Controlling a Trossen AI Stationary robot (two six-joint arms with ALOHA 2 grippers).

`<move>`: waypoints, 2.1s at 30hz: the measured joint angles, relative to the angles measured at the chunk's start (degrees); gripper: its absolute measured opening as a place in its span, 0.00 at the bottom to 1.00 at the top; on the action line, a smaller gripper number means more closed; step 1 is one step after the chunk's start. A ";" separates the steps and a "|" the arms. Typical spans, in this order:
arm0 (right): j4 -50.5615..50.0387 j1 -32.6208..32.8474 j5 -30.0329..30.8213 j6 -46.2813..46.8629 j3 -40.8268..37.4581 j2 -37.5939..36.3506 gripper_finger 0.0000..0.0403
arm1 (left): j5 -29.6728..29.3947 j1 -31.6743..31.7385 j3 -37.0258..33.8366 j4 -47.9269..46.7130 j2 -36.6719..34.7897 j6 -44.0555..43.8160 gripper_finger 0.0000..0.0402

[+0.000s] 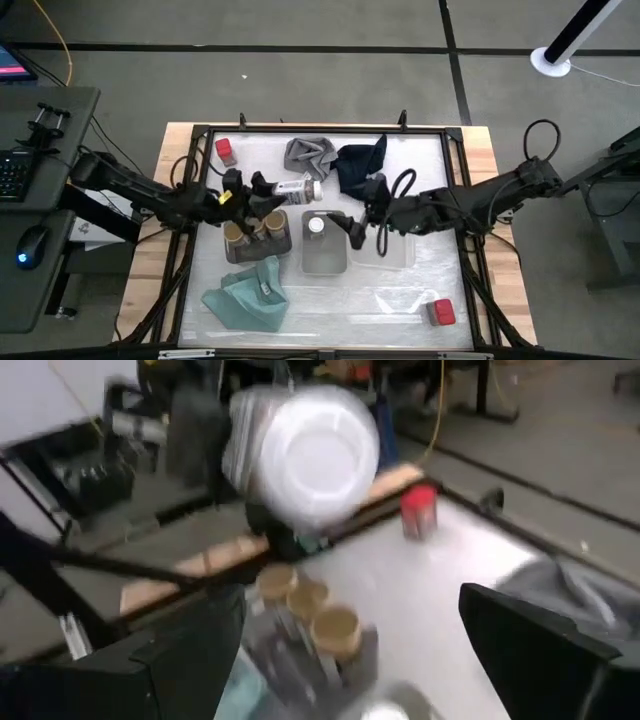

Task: Sort spices by type
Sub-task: Put the white seasoning bottle into the gray bin

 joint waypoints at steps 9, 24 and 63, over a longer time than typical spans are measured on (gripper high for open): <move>9.15 -5.18 -11.97 -3.31 -0.08 0.16 0.90 | 2.38 -0.06 3.18 0.57 3.07 0.20 0.39; 11.61 -6.95 -18.51 -2.09 -0.08 0.77 0.90 | 2.69 0.53 8.82 0.34 11.61 2.75 0.39; -8.57 -7.02 -19.09 -2.19 -0.08 -7.38 0.49 | 6.26 5.14 10.91 -28.48 1.70 2.65 0.84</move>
